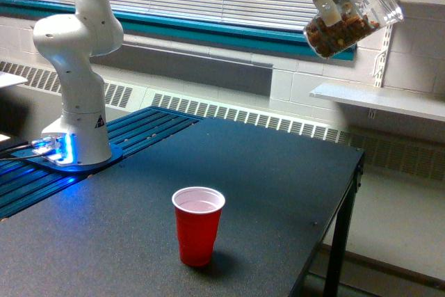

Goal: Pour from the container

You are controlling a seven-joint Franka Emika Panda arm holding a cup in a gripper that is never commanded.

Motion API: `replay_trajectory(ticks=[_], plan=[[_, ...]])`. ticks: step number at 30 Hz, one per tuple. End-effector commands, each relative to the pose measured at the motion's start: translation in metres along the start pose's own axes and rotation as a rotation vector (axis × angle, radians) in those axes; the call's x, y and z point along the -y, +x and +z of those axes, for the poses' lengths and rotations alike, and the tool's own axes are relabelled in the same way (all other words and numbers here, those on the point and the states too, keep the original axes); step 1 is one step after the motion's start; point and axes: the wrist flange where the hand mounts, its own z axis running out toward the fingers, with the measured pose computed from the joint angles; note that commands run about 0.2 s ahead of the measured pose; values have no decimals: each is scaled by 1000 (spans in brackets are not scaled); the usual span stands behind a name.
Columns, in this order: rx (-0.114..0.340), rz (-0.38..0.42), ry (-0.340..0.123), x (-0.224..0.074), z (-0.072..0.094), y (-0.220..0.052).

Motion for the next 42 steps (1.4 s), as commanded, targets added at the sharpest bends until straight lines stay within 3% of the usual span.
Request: replay_trajectory(ticks=[1,9,10,11,12,15,23,27,32,42], plan=[[48,-46,-84,-22,33,-25],[32,-183,-166,-50,56,-47],[11,45,-204,-79,86,-45],[-1,-131,-164,-60,62,-48],[19,-205,-186,-63,63,-55],[35,-278,-213,-73,74,-72],[53,-376,-263,-117,100,-109],[64,-361,-303,-146,108,-122],[51,-408,-306,-159,109,-132],[-1,-442,-349,-188,97,-126]])
